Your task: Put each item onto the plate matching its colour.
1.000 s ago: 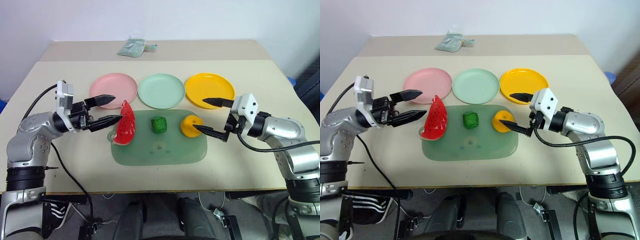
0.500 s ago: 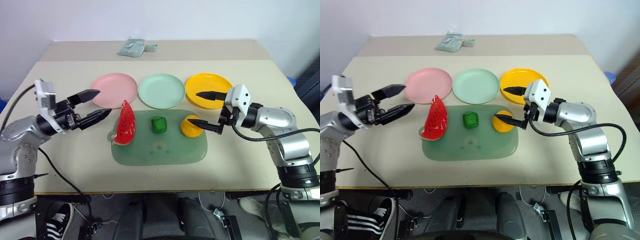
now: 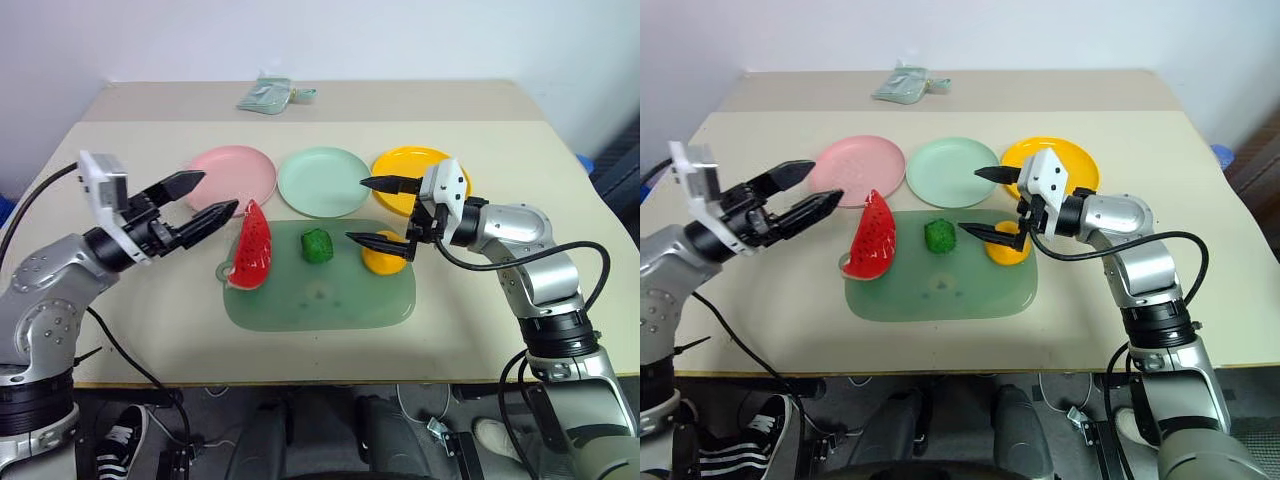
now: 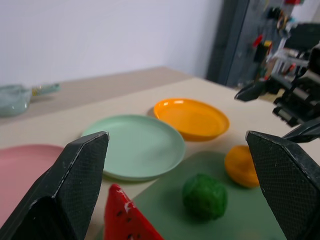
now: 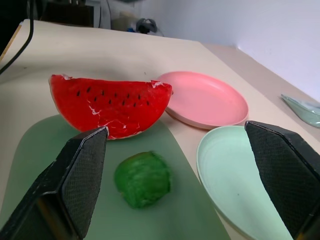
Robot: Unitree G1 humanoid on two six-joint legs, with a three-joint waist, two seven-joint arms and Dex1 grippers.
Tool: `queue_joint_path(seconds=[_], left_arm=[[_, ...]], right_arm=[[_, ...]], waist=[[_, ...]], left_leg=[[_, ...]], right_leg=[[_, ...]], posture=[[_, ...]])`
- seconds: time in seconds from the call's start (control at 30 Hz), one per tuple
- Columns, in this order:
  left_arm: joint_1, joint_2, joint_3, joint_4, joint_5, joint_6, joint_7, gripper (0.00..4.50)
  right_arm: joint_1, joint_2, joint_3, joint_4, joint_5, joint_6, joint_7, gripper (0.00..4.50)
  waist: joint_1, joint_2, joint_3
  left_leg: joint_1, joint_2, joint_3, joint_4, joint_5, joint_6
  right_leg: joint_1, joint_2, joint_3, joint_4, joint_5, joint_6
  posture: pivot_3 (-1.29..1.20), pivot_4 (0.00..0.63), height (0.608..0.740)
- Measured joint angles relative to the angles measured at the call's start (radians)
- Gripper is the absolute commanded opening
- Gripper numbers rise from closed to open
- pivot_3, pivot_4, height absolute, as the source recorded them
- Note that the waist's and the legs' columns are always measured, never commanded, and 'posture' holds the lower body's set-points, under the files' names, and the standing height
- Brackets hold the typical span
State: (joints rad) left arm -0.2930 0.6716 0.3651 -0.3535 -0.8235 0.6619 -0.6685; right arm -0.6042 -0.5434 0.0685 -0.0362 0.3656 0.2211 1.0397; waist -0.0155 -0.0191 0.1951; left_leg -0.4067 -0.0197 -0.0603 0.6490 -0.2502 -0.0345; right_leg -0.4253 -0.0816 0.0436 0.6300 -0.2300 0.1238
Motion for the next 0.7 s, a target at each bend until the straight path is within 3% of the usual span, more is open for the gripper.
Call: queue_joint_path(seconds=[0.1,0.23,0.57,0.7], left_arm=[[-0.04,-0.044,-0.026,-0.049,0.017,0.11,0.22,4.5],[-0.085,-0.11,-0.047,-0.101,0.0,0.219,0.395,4.5],[-0.188,-0.213,-0.116,-0.165,0.051,0.492,0.753,4.5],[-0.212,-0.262,-0.116,-0.187,0.051,0.608,0.827,4.5]], right_arm=[[-0.001,0.028,0.002,0.006,-0.008,-0.03,-0.007,4.46],[-0.004,0.06,0.003,0.027,-0.012,-0.044,-0.019,4.46],[-0.003,0.073,0.005,0.039,-0.029,-0.063,-0.028,4.46],[0.003,0.073,0.005,0.039,-0.032,-0.067,-0.033,4.46]], waist=[[0.0,0.0,0.0],[0.004,0.0,0.0],[0.002,0.0,0.0],[0.002,0.0,0.0]], left_leg=[[0.0,0.0,0.0,0.0,0.0,0.0],[0.0,0.0,0.0,0.001,0.0,0.0],[0.0,-0.001,0.0,0.0,0.0,0.0],[0.0,-0.001,0.0,0.0,0.0,-0.001]], right_leg=[[0.0,0.0,0.0,0.0,0.0,0.0],[0.0,0.0,0.0,0.0,0.0,0.0],[0.0,0.0,0.0,0.0,0.0,0.0],[0.0,0.0,0.0,0.0,0.0,0.0]], posture=[[0.0,0.15,0.738],[0.0,0.15,0.738],[0.0,0.15,0.738],[0.0,0.15,0.738]])
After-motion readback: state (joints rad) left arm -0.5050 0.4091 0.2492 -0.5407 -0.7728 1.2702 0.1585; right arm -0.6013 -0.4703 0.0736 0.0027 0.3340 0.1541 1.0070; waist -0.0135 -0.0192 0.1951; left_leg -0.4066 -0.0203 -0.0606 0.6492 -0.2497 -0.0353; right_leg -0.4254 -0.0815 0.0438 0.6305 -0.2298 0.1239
